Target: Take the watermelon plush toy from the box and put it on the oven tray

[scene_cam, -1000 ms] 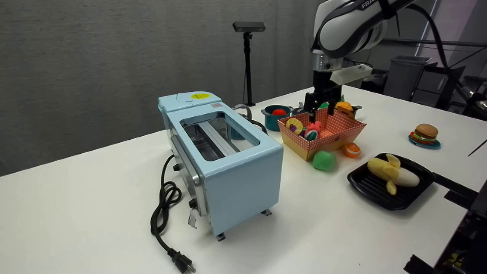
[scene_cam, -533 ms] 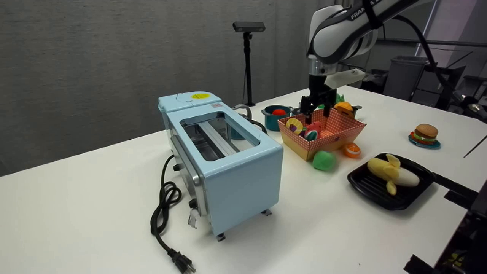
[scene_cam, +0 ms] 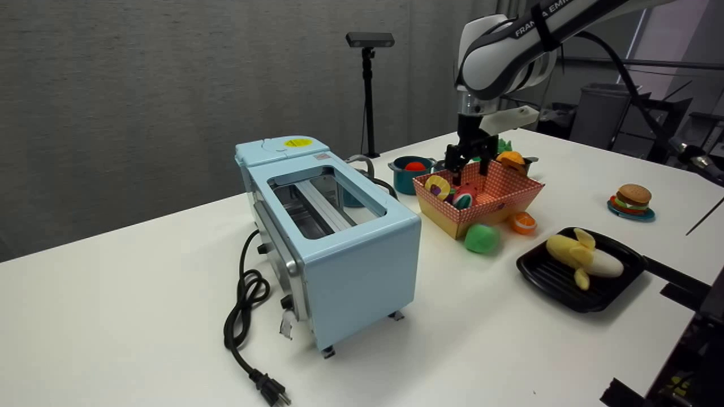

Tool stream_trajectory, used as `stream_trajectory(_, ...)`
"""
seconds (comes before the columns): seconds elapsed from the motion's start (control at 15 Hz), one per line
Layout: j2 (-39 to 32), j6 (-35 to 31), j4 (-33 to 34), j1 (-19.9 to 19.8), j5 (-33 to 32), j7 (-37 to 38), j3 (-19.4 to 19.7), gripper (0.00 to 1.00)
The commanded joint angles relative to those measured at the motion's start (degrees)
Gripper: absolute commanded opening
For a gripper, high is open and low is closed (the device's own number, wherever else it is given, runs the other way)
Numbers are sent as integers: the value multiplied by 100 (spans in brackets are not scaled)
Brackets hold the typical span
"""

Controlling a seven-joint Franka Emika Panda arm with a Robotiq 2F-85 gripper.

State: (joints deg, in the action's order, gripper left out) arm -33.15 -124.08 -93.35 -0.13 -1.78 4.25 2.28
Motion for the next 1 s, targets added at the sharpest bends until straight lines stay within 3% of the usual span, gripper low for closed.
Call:
stream_trajectory(0.0,-11,-296,-76,28,-54,111,37,99)
stream_trajectory(0.93,31,-722,-582,170,-116,625,129,100)
